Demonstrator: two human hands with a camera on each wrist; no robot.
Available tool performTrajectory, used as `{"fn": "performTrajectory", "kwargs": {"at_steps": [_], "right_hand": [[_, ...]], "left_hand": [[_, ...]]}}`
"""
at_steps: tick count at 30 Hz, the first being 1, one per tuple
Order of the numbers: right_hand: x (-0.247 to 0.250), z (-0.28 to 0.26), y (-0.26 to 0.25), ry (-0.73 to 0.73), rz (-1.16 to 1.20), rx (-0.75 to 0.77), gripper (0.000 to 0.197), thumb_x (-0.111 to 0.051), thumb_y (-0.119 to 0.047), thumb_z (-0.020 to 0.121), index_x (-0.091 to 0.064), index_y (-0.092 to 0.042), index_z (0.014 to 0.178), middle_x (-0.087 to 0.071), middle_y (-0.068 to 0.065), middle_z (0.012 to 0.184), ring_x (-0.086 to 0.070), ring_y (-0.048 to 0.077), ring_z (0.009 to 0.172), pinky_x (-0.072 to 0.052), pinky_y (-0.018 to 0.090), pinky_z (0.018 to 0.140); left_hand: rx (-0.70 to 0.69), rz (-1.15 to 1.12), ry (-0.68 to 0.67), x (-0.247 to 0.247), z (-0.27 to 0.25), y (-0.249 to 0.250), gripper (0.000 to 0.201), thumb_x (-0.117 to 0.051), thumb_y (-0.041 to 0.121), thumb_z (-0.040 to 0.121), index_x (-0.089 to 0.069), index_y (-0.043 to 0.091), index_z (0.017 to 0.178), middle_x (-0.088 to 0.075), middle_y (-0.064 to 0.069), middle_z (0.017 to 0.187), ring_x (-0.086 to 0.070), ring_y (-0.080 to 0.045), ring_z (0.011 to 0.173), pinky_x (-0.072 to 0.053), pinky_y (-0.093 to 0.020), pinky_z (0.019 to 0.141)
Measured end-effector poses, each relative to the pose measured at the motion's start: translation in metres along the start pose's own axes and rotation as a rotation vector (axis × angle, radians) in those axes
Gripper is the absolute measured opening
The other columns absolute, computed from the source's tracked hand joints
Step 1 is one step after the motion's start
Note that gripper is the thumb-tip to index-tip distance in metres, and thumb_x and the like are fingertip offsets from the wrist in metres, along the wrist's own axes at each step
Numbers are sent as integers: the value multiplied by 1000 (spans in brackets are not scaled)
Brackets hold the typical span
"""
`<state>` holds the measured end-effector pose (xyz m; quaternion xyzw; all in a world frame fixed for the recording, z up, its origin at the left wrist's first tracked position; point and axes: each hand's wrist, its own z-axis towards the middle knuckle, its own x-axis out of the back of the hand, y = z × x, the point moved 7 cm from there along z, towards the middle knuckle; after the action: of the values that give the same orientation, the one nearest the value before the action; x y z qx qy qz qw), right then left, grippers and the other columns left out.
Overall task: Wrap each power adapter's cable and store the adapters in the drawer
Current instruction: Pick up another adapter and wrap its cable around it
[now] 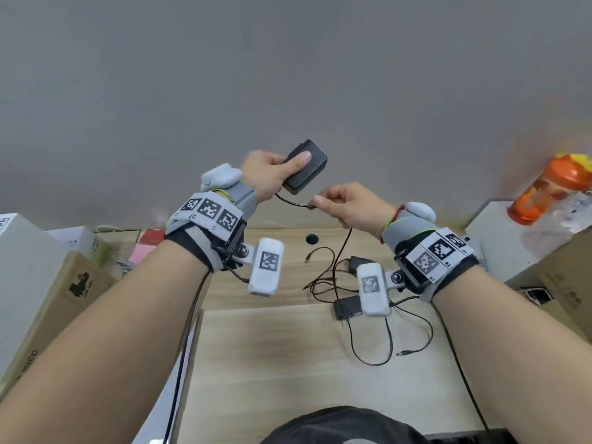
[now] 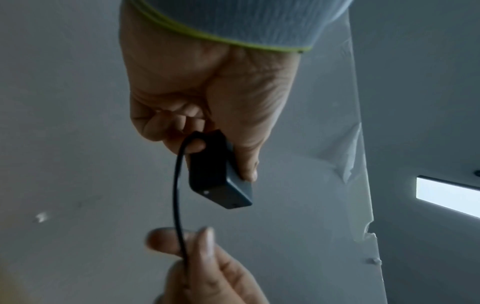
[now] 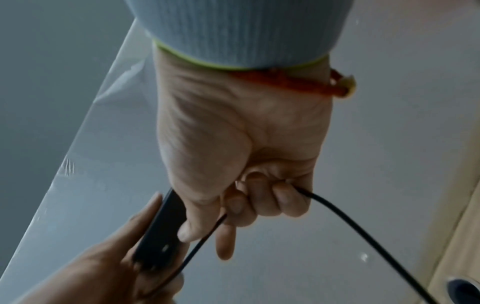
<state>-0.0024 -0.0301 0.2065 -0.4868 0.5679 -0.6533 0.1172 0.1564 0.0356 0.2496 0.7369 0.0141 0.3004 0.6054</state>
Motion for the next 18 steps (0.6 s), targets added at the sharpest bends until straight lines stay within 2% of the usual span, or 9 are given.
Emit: {"fn": "performTrajectory", "kwargs": {"at_steps": [3,6,9,11,14,16,18], "right_hand": [[28,0,-17,93,114,11,39,-54,-49,96,-72,-16,103,-31,-11,57,-25,15,57,-26,28,54],[37,-1,-35,81,172,46,34,-55,-46,97,-70,-16,90,-26,-2,62,-21,14,54,-21,26,50],[40,1,-43,80,164,53,27,-58,-39,97,-70,-19,84,-25,-2,59,-20,14,52,-19,27,51],[41,2,-43,88,189,58,24,-58,-36,97,-69,-19,84,-27,-5,57,-20,14,52,-19,29,52],[43,3,-43,138,203,86,22,-56,-35,98,-69,-19,90,-33,-13,51,-23,13,53,-21,29,52],[44,6,-43,194,199,94,27,-55,-32,99,-68,-8,100,-37,-17,46,-26,12,52,-23,29,51],[43,8,-42,228,197,101,33,-55,-30,99,-65,1,106,-41,-17,46,-28,9,49,-24,28,50]], "left_hand": [[-47,92,1,13,3,13,42,-72,58,78,-72,16,71,-48,9,51,-39,-8,50,-31,-21,49],[-88,175,-110,8,3,20,43,-74,64,72,-78,23,81,-59,4,66,-48,-11,62,-36,-26,61],[-89,178,-169,3,3,28,31,-75,57,76,-73,27,68,-55,11,57,-47,-6,54,-35,-19,53],[-75,120,-188,0,3,30,26,-76,51,78,-73,25,77,-58,9,63,-51,-8,58,-40,-20,55],[14,-96,-224,-6,0,25,35,-77,45,79,-73,18,100,-68,-1,86,-66,-16,73,-56,-28,66],[77,-276,-245,-12,-3,23,40,-75,43,82,-71,14,109,-70,-8,102,-72,-23,84,-60,-31,71],[116,-387,-246,-16,-5,23,45,-72,46,83,-70,12,112,-69,-12,111,-73,-27,90,-60,-29,70]]}}
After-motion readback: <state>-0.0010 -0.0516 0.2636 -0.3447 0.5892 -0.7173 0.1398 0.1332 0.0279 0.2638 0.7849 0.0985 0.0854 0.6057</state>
